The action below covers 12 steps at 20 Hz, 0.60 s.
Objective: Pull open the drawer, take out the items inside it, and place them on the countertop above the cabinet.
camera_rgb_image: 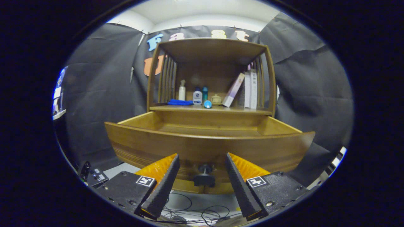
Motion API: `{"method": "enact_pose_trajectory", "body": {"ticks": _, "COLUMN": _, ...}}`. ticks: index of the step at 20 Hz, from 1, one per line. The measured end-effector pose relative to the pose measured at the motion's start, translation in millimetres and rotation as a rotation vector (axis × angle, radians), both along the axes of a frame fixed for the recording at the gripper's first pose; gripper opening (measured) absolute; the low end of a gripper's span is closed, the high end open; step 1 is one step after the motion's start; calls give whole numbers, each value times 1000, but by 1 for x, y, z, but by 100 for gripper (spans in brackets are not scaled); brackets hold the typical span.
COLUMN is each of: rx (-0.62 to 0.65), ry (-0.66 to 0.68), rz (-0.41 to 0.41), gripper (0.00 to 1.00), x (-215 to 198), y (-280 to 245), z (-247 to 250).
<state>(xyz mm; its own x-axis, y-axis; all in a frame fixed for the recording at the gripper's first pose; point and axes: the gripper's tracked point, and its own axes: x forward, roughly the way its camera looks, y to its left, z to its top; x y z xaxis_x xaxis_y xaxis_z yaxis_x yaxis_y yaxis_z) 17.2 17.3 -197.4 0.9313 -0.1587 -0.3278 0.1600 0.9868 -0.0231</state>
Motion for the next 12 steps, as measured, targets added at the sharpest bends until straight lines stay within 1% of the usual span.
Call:
{"method": "enact_pose_trajectory", "body": {"ticks": 3, "rx": 17, "ry": -2, "rz": -47, "gripper": 91, "x": 14, "y": -8, "z": -6}}
{"method": "enact_pose_trajectory", "body": {"ticks": 4, "rx": 17, "ry": -25, "rz": -62, "gripper": 91, "x": 16, "y": -9, "z": -5}}
{"method": "enact_pose_trajectory", "body": {"ticks": 5, "rx": 9, "ry": -22, "rz": -68, "gripper": 89, "x": 17, "y": -8, "z": -8}}
{"method": "enact_pose_trajectory", "body": {"ticks": 7, "rx": 0, "ry": -39, "rz": -69, "gripper": 89, "x": 21, "y": -4, "z": -8}}
{"method": "enact_pose_trajectory", "body": {"ticks": 8, "rx": 3, "ry": -52, "rz": -53, "gripper": 90, "x": 23, "y": 0, "z": -5}}
{"method": "enact_pose_trajectory", "body": {"ticks": 10, "rx": -11, "ry": -49, "rz": -27, "gripper": 91, "x": 37, "y": 1, "z": -6}}
{"method": "enact_pose_trajectory", "body": {"ticks": 12, "rx": -28, "ry": -49, "rz": -23, "gripper": 91, "x": 50, "y": -2, "z": -4}}
